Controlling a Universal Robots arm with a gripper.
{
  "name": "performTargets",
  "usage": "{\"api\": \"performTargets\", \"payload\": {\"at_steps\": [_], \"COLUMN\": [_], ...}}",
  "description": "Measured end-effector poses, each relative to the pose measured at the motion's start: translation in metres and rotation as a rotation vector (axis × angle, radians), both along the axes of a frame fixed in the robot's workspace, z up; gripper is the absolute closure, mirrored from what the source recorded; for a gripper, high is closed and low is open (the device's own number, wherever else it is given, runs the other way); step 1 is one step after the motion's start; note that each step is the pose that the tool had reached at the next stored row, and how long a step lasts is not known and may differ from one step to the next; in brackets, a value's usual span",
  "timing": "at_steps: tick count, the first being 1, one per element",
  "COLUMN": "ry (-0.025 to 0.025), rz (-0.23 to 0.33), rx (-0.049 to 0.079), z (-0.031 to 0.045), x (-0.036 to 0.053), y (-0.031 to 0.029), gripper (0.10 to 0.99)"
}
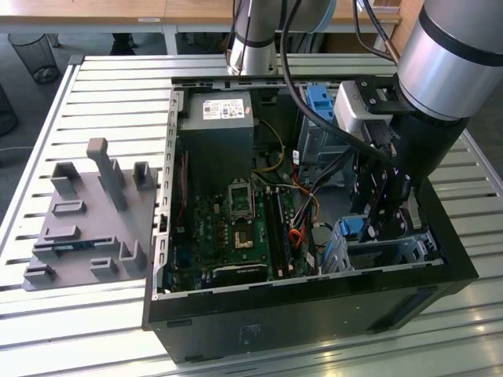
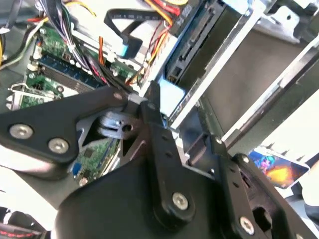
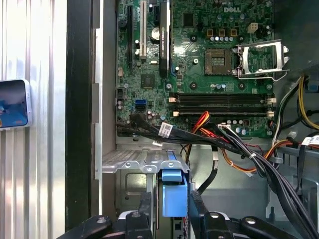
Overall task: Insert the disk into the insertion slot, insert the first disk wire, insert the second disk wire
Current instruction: 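Insert the disk into the insertion slot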
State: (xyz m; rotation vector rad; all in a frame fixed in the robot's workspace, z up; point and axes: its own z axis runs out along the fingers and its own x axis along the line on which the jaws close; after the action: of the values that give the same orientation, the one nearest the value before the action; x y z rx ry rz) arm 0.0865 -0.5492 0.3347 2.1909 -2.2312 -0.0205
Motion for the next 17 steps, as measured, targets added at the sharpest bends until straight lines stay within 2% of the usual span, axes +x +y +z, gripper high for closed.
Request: {"api": "performTargets", "payload": {"at_steps": [5,6,7,9,10,12,17], "ry": [0.0000,0.0000,0.0000,0.0000,0.0000,-0.0004,-0.0044], "rz": [0.000,0.000,0.000,0.000,0.001,0.001,0.001], "rx": [0.000,0.000,0.000,0.000,0.000,0.000,0.000], "z": [-0.0009,-0.0010,-0.0009,-0.0008,-0.0006,-0.0003,-0.0002], "x": [0.0000,0.0000,0.0000,0.0000,0.0000,0.0000,0.0000], "y": [0.0000,0.0000,0.0000,0.0000,0.0000,0.0000,0.0000], "gripper": [0.659,0.725,0.725,0.843,0.843,0.961,0.980]}}
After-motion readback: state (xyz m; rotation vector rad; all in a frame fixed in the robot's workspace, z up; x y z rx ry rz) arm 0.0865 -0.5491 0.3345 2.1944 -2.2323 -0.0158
